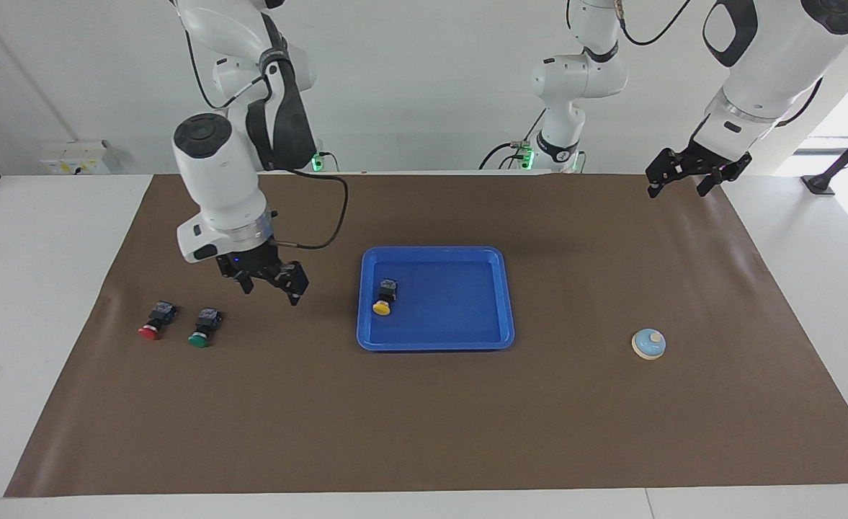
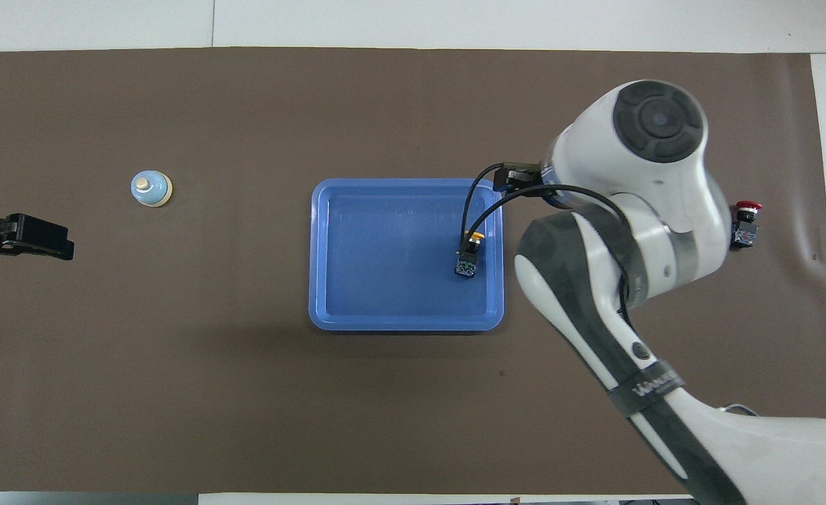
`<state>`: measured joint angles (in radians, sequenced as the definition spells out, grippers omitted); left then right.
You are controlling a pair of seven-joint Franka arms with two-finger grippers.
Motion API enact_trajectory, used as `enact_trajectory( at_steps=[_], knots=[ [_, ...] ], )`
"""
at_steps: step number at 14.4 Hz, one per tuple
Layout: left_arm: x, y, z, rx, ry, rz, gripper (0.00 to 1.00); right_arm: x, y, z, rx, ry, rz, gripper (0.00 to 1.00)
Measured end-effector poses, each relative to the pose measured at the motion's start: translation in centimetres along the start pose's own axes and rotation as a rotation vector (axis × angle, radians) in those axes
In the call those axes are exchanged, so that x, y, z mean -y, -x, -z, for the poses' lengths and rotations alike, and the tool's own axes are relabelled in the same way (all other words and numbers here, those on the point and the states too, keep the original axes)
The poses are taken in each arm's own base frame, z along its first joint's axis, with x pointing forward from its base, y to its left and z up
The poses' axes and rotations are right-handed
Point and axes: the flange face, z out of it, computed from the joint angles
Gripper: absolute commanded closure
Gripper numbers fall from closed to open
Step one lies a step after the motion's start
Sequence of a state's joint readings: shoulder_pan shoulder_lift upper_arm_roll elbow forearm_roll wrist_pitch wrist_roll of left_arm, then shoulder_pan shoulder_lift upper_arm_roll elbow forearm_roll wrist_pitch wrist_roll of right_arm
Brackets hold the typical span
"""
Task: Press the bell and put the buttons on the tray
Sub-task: 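Release the yellow button and move the right gripper to the green button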
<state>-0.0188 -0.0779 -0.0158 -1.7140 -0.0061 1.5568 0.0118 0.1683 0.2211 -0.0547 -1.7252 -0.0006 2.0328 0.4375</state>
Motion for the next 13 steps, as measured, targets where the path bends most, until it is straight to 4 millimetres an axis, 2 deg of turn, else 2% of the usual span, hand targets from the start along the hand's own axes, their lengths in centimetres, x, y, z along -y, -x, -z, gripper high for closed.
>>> enact_trajectory(
  at_steps=[4,6,10,13],
  knots=[
    [0.0,0.0,0.0,0.000,0.000,0.000,0.00,-9.0,-2.8,-2.3,0.009,0.017,0.051,0.00],
    [0.0,0.0,0.0,0.000,0.000,0.000,0.00,-12.1,-3.0,-4.1,-0.004,0.018,0.094,0.00],
    [0.0,0.0,0.0,0.000,0.000,0.000,0.00,-14.4,-2.3,-8.6,-0.018,0.037,0.125,0.00],
    [0.0,0.0,0.0,0.000,0.000,0.000,0.00,-14.8,-2.2,-11.9,-0.030,0.037,0.127,0.00]
  ],
)
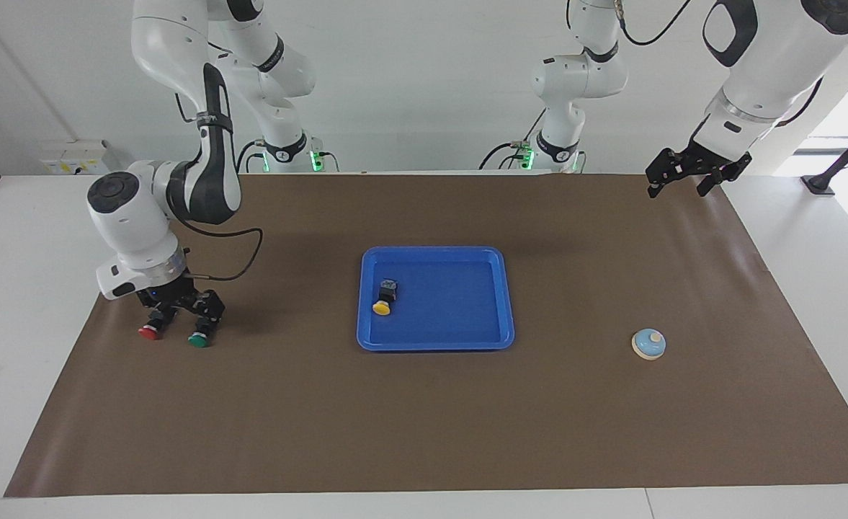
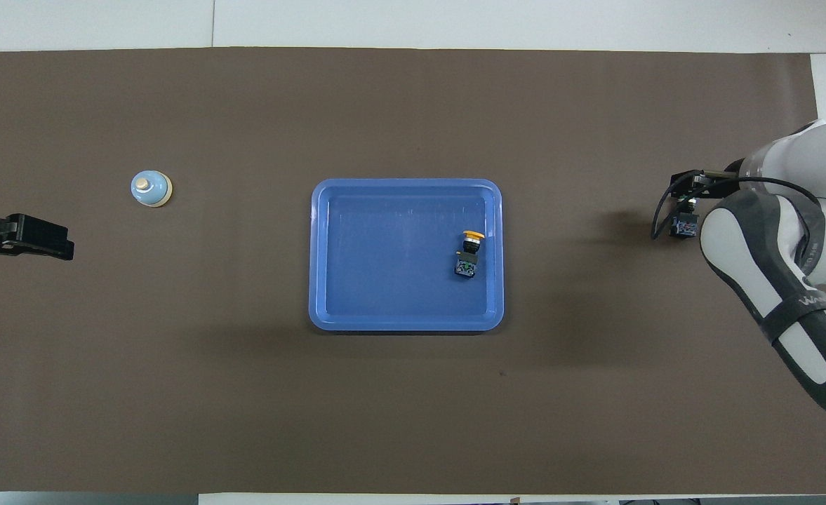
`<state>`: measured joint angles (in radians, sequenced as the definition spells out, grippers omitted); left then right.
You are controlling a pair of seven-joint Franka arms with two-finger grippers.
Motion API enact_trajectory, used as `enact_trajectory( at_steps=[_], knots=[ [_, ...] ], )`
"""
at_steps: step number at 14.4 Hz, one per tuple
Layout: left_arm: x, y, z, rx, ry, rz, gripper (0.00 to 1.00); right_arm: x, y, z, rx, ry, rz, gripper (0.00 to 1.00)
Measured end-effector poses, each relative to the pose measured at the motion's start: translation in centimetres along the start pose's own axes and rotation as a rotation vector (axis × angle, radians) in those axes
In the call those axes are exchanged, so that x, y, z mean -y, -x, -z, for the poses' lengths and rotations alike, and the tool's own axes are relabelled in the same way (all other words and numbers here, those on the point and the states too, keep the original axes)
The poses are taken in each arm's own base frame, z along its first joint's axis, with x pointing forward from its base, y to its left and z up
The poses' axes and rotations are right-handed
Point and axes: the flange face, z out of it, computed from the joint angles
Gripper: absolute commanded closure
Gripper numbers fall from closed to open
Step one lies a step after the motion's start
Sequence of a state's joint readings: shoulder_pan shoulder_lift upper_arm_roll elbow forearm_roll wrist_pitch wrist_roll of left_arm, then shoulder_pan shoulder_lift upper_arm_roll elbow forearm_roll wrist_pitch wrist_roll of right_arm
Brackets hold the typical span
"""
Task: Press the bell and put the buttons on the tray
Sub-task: 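Release the yellow button and move the right gripper to the green button, then grasp the green button and place it in the tray beside the yellow one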
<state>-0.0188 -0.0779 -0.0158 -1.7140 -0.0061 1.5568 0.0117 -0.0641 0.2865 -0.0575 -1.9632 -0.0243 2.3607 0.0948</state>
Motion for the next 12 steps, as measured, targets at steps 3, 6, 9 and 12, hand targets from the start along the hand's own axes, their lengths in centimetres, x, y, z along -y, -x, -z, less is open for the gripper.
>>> enact_trajectory(
  at_steps=[3,6,9,12],
  knots=[
    [0.0,0.0,0.0,0.000,0.000,0.000,0.00,0.0,1.2,-3.0,0.014,0.002,0.025,0.00],
    [0.0,0.0,0.0,0.000,0.000,0.000,0.00,-0.1,2.6,-4.7,0.024,0.001,0.088,0.21],
    [0.0,0.0,0.0,0.000,0.000,0.000,0.00,-0.3,2.8,-4.9,0.029,0.001,0.095,1.00],
    [0.0,0.0,0.0,0.000,0.000,0.000,0.00,-0.3,2.8,-4.8,0.029,0.001,0.096,1.00]
  ],
)
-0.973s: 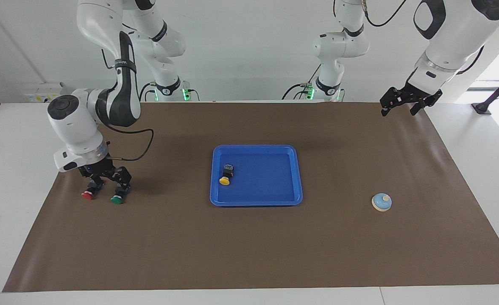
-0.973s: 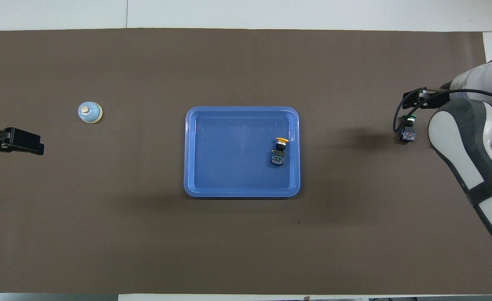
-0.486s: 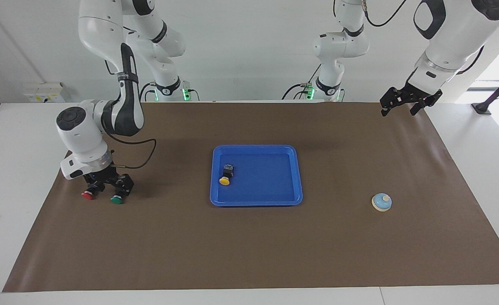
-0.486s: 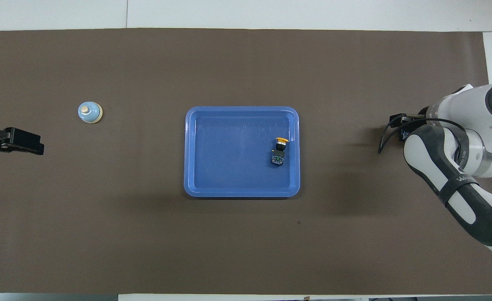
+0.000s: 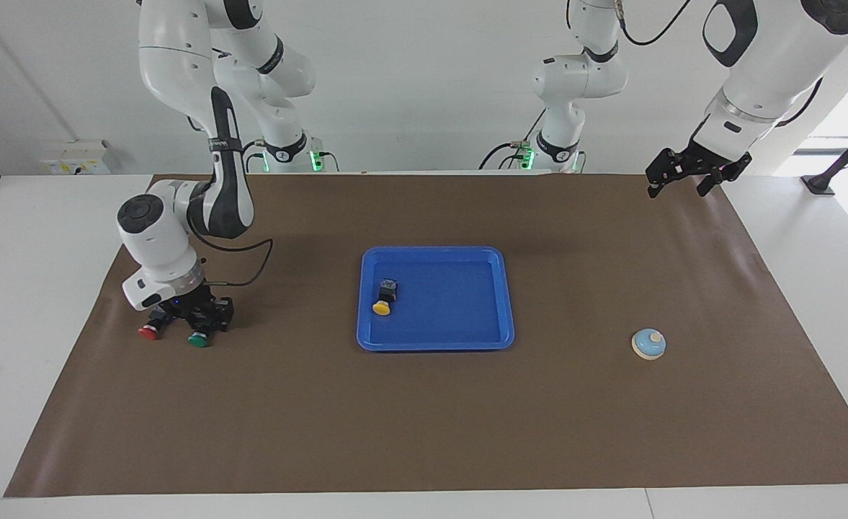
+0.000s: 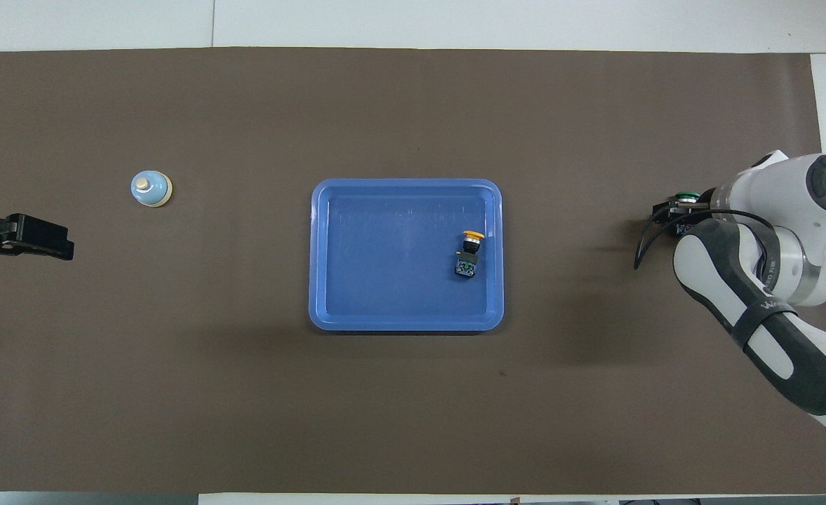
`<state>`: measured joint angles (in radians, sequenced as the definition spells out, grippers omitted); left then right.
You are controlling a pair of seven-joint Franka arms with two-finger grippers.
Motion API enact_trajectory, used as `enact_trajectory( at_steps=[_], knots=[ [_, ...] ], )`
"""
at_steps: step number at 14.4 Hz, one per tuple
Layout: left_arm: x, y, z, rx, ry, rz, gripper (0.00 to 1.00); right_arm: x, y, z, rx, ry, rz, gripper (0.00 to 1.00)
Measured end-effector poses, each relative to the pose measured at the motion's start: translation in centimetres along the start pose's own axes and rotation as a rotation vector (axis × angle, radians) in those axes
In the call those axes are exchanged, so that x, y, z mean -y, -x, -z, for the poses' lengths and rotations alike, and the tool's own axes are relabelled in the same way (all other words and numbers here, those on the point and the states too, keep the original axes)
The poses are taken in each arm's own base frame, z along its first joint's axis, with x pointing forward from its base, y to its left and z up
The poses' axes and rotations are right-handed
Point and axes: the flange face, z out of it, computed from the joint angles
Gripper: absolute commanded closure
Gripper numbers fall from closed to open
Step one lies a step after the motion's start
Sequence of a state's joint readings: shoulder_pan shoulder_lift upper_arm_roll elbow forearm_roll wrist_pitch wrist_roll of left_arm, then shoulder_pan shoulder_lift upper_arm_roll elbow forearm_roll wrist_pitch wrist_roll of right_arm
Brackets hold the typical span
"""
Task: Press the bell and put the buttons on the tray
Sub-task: 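Grasp the green button and place it in the tray beside the yellow one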
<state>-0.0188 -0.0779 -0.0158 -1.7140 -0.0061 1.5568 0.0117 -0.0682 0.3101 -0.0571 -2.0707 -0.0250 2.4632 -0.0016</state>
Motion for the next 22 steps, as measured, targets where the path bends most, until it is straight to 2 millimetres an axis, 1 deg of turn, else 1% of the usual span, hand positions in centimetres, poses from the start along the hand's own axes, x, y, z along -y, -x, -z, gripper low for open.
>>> enact_trajectory(
  at_steps=[4,5,6,7,9,11,12,13,15,17,18,20,22],
  knots=[
    [0.0,0.0,0.0,0.000,0.000,0.000,0.00,0.2,-0.1,0.2,-0.002,-0.001,0.004,1.00],
    [0.0,0.0,0.0,0.000,0.000,0.000,0.00,0.5,-0.3,0.7,-0.001,-0.003,0.010,1.00],
    [0.0,0.0,0.0,0.000,0.000,0.000,0.00,1.1,-0.9,1.7,0.007,-0.005,0.018,1.00],
    [0.0,0.0,0.0,0.000,0.000,0.000,0.00,2.0,-1.7,3.4,0.019,-0.007,0.033,1.00],
    [0.0,0.0,0.0,0.000,0.000,0.000,0.00,4.9,-3.7,8.0,0.035,-0.011,0.068,1.00],
    [0.0,0.0,0.0,0.000,0.000,0.000,0.00,8.8,-5.0,12.6,0.040,-0.014,0.068,1.00],
    [0.0,0.0,0.0,0.000,0.000,0.000,0.00,11.3,-5.1,14.3,0.044,-0.017,0.066,1.00],
    [0.0,0.0,0.0,0.000,0.000,0.000,0.00,14.2,-4.9,15.5,0.050,-0.019,0.065,1.00],
    [0.0,0.0,0.0,0.000,0.000,0.000,0.00,21.6,-3.6,17.2,0.048,-0.024,0.061,1.00],
    [0.0,0.0,0.0,0.000,0.000,0.000,0.00,28.8,-1.3,18.0,0.040,-0.031,0.103,1.00],
    [0.0,0.0,0.0,0.000,0.000,0.000,0.00,31.7,0.0,18.1,0.041,-0.033,0.116,1.00],
    [0.0,0.0,0.0,0.000,0.000,0.000,0.00,35.9,2.2,17.5,0.054,-0.028,0.113,1.00],
    [0.0,0.0,0.0,0.000,0.000,0.000,0.00,39.5,3.9,15.9,0.071,-0.017,0.105,1.00]
  ],
)
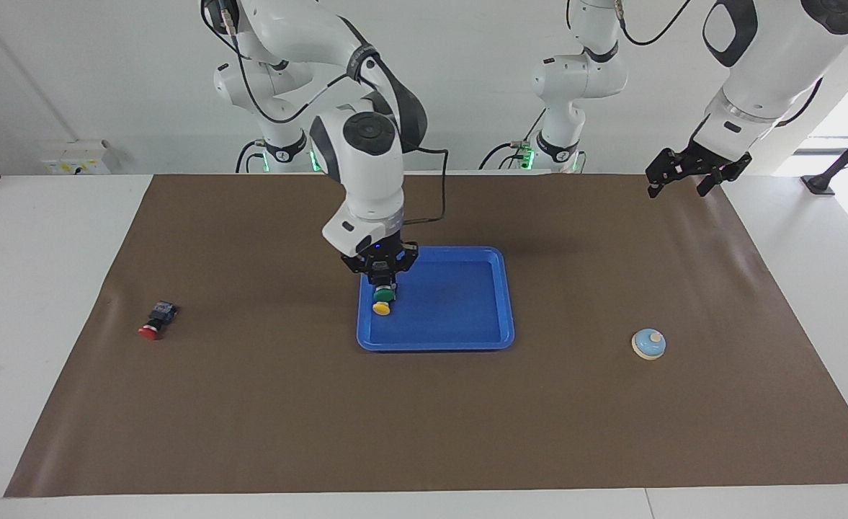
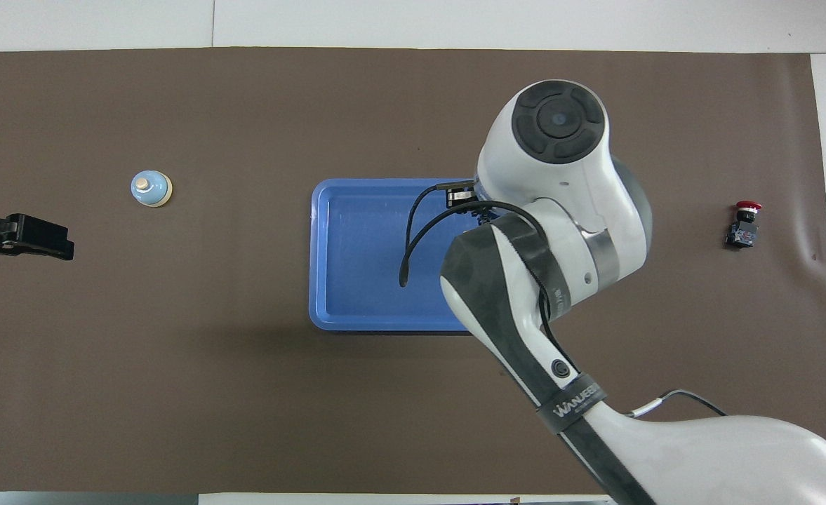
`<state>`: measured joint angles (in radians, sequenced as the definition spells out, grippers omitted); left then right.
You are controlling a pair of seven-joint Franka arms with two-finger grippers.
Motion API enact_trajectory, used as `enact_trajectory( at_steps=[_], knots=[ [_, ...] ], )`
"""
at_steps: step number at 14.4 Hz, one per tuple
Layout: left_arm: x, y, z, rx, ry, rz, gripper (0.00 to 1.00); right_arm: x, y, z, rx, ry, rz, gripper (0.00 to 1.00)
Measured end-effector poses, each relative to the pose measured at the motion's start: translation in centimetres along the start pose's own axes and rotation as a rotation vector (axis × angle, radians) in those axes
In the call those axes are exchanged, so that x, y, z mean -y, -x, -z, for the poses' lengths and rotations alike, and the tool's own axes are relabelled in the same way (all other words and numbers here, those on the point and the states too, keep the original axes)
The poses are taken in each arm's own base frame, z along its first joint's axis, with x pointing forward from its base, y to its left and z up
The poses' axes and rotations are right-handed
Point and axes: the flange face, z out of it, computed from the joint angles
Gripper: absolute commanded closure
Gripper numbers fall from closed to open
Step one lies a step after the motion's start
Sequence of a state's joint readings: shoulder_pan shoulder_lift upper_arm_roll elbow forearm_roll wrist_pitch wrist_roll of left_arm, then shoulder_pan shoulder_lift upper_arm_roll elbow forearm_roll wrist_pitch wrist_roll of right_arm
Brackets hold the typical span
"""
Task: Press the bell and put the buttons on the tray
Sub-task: 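Grasp the green button and place it in the tray beside the yellow one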
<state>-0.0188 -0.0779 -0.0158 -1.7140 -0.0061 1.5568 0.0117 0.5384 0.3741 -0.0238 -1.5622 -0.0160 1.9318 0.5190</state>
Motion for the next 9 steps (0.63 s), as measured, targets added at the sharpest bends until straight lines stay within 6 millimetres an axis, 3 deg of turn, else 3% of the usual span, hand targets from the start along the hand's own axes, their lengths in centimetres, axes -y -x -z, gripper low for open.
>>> enact_trajectory(
  at_steps=[4,6,9],
  knots=[
    [0.0,0.0,0.0,0.000,0.000,0.000,0.00,6.5,1.1,-5.6,-0.010,-0.003,0.000,1.00],
    [0.0,0.0,0.0,0.000,0.000,0.000,0.00,7.6,1.1,-7.7,-0.022,-0.011,0.009,1.00],
    [0.0,0.0,0.0,0.000,0.000,0.000,0.00,7.1,1.6,-10.8,-0.024,-0.011,0.007,1.00]
  ],
)
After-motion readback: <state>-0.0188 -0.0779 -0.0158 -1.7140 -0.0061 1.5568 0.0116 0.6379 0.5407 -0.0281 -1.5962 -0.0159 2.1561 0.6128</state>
